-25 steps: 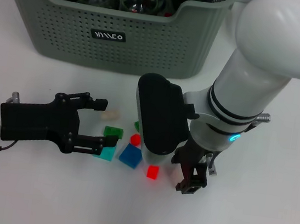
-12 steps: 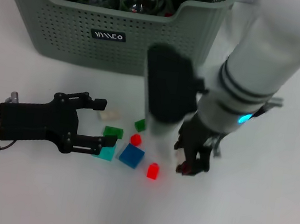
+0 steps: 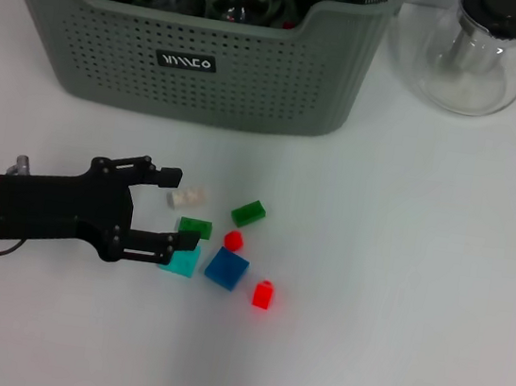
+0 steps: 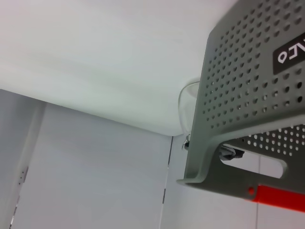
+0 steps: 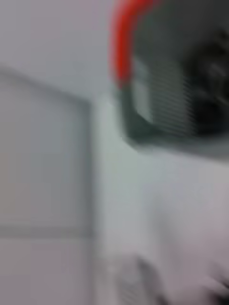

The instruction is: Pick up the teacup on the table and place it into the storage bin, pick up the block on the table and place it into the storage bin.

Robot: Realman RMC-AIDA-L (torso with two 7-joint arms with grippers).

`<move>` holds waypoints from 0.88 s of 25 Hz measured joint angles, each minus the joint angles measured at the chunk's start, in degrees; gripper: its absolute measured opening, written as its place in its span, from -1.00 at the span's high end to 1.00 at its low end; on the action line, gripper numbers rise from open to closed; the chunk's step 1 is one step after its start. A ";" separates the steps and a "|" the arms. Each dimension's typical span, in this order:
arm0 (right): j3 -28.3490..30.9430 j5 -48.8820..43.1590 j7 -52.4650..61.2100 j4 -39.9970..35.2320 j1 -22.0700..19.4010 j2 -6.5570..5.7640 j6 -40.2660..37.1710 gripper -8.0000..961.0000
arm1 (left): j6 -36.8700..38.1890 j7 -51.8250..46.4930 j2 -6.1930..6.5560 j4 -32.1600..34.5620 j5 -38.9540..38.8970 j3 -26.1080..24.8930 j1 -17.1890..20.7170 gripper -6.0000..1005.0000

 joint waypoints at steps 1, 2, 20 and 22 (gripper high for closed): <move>2.04 0.14 0.61 1.53 0.94 -0.28 2.82 0.08 | -0.02 0.01 0.01 -0.03 -0.06 0.01 -0.01 -0.74; 3.54 0.12 1.35 3.61 1.74 -0.68 6.09 0.08 | -0.02 0.01 0.02 -0.04 -0.15 0.00 -0.04 -0.74; -11.56 -14.73 3.28 41.50 8.78 0.35 50.51 0.07 | -0.68 0.01 0.20 0.06 -0.44 0.01 -0.70 -0.74; -13.08 -14.59 3.33 43.90 8.98 0.53 52.90 0.04 | -0.68 0.01 0.20 0.10 -0.44 0.00 -0.72 -0.74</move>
